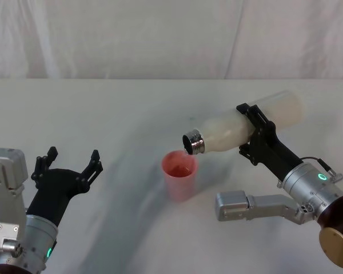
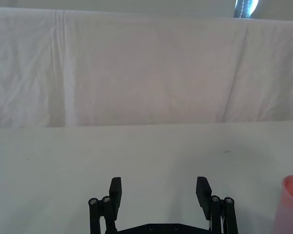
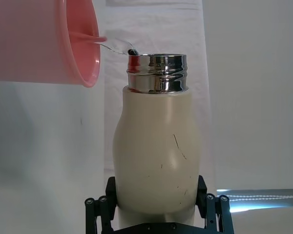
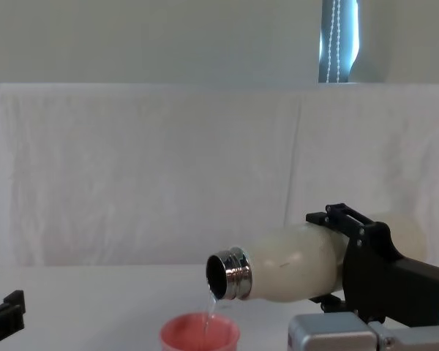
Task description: Grasp the thermos with one hand and pour water into the cup lid.
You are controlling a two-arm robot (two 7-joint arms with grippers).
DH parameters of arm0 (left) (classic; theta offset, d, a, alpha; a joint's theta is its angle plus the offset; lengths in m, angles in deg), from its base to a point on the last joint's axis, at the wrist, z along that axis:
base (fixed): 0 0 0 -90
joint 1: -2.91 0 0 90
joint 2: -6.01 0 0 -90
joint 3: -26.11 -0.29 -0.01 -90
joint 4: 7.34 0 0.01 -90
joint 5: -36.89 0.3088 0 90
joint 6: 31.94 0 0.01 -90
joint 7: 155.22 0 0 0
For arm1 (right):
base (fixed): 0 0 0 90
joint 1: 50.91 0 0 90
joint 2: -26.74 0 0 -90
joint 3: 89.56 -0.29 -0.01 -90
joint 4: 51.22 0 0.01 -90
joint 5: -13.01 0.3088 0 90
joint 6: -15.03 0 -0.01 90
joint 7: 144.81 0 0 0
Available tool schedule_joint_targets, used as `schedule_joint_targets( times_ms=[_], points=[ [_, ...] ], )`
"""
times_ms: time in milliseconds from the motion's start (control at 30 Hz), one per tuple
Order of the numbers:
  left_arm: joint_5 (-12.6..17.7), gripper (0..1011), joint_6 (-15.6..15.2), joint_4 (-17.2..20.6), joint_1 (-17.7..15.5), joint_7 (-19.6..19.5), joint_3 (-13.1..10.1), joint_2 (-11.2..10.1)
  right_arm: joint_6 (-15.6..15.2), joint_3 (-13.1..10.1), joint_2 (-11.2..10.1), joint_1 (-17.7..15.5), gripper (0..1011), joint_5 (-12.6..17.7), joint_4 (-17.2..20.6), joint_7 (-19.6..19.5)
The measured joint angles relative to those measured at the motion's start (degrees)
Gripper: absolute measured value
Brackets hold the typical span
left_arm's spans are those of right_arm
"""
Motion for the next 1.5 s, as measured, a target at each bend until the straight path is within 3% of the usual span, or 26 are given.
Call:
schedule_joint_targets(
  times_ms=[700,1500],
  points=[
    [0.0,1001,0.0,0.0,0.0,0.0,0.0,0.0,-0.1,-0.1,0.0,0.0,955,0.3,-0.1,0.0],
    [0.0,1001,0.0,0.0,0.0,0.0,0.0,0.0,2.1,-5.3,3.4,-3.2,955,11.5,1.9,2.6]
  ],
)
